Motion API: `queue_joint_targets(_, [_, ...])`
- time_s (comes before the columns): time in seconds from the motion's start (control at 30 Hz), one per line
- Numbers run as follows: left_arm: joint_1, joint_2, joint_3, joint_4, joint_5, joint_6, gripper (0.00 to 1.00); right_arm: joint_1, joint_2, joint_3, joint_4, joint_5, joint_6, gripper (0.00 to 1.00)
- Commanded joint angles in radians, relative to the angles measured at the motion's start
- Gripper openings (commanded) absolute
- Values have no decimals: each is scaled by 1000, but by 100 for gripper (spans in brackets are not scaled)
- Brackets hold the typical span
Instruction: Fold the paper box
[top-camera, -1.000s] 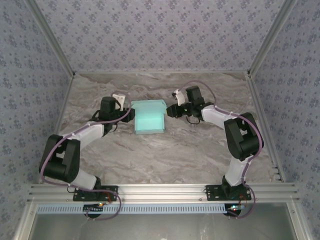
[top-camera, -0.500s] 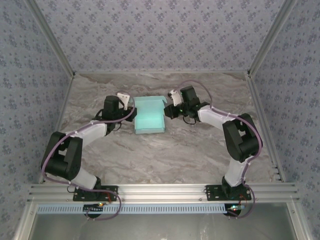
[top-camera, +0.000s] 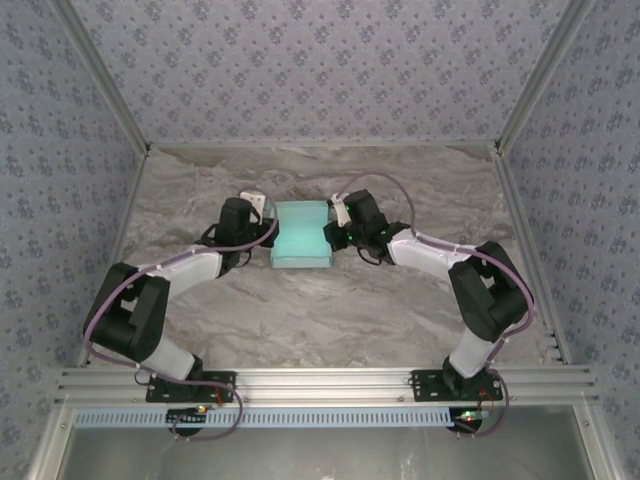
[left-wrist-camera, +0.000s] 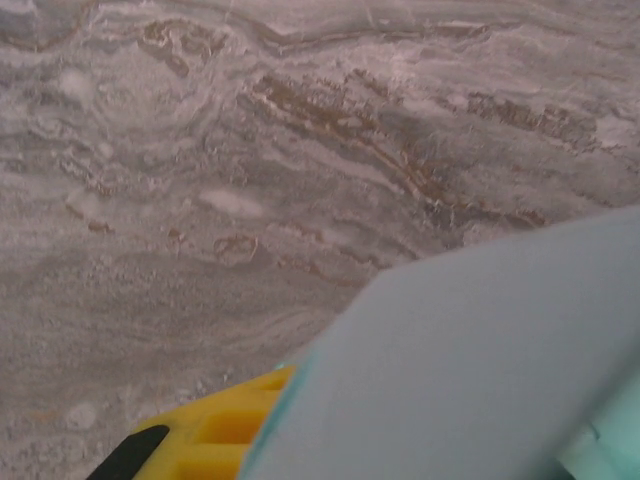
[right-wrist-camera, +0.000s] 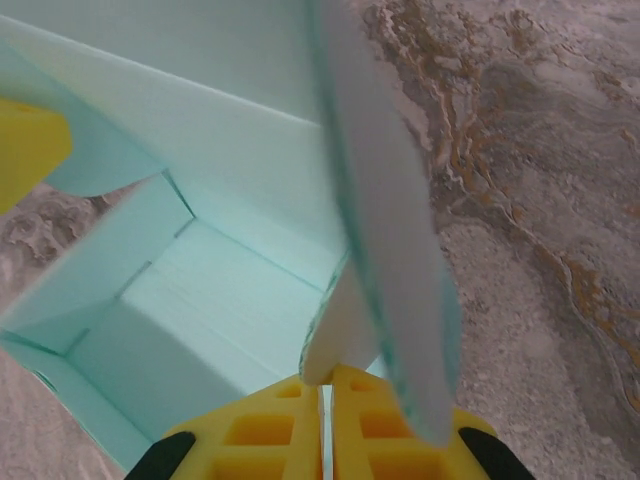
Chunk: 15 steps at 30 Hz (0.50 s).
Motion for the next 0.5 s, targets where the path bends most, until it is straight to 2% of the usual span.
queue_joint_targets(0.0, [-31,-34,-54,44,-40,-41,18,16,-32,-53,43,41,23,11])
queue_joint_targets(0.33, [-55,-35,-142,109,-68,-97,19,15,-92,-148,85,38,22,12])
queue_joint_targets(0.47, [-56,-63,-127,67,-104,-64,18,13,-142,-176,102,25,19,21])
